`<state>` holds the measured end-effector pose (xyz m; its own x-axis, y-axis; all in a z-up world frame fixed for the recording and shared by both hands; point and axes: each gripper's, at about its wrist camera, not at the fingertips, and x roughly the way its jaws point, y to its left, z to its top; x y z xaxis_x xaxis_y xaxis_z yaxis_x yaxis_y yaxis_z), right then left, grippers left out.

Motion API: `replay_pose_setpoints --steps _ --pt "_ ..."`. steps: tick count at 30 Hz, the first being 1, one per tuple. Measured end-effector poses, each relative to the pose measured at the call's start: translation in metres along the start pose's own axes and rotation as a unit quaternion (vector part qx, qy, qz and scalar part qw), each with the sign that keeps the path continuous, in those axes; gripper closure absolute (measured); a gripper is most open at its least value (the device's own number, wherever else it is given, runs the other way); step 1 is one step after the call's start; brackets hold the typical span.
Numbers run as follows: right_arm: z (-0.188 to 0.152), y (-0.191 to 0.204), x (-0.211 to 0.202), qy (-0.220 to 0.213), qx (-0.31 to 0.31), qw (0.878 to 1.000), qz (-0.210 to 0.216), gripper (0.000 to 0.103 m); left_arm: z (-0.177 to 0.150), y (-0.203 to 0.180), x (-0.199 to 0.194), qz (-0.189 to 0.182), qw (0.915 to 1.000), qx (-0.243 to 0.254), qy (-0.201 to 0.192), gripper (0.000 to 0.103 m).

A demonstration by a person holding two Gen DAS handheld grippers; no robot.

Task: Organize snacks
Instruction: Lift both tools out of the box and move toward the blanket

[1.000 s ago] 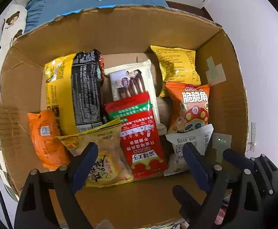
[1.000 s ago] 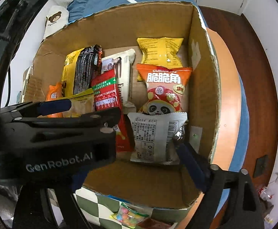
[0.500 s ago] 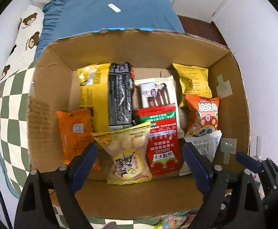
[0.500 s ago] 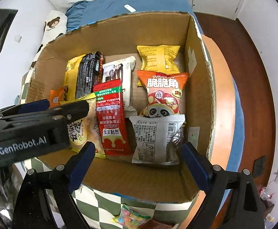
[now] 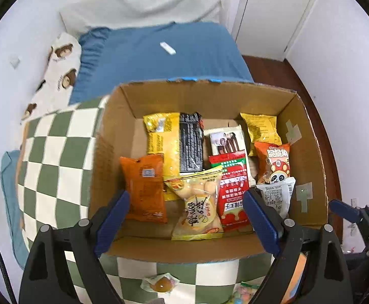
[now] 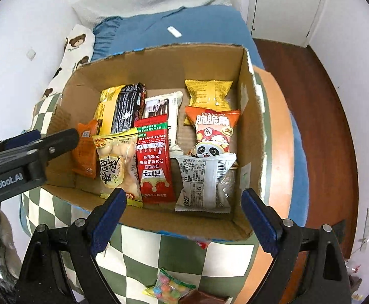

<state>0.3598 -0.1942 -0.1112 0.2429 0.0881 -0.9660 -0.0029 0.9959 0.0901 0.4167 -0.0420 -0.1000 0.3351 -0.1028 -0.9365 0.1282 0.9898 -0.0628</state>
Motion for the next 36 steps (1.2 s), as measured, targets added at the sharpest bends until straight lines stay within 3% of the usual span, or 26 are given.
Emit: replay_pose_setpoints --steps 9,15,28,36 --pt "-0.017 -0.001 -0.024 -0.056 0.007 0.998 -0.017 0.009 -0.025 0.005 -0.034 0.021 0.9973 0.001 -0.07 0.012" --pt "-0.027 0.004 -0.04 -0.082 0.002 0.996 -0.019 0.009 -0.04 0.009 -0.05 0.02 0.9953 -0.007 -0.094 0.012" --pt "-0.087 0.023 -0.117 -0.191 -0.013 0.981 -0.026 0.009 -0.104 0.009 -0.129 0.026 0.9809 -0.001 -0.193 0.012" --pt "-0.117 0.037 -0.155 -0.233 -0.009 0.972 -0.012 0.009 -0.126 0.01 -0.151 0.017 0.9788 0.002 -0.204 0.012"
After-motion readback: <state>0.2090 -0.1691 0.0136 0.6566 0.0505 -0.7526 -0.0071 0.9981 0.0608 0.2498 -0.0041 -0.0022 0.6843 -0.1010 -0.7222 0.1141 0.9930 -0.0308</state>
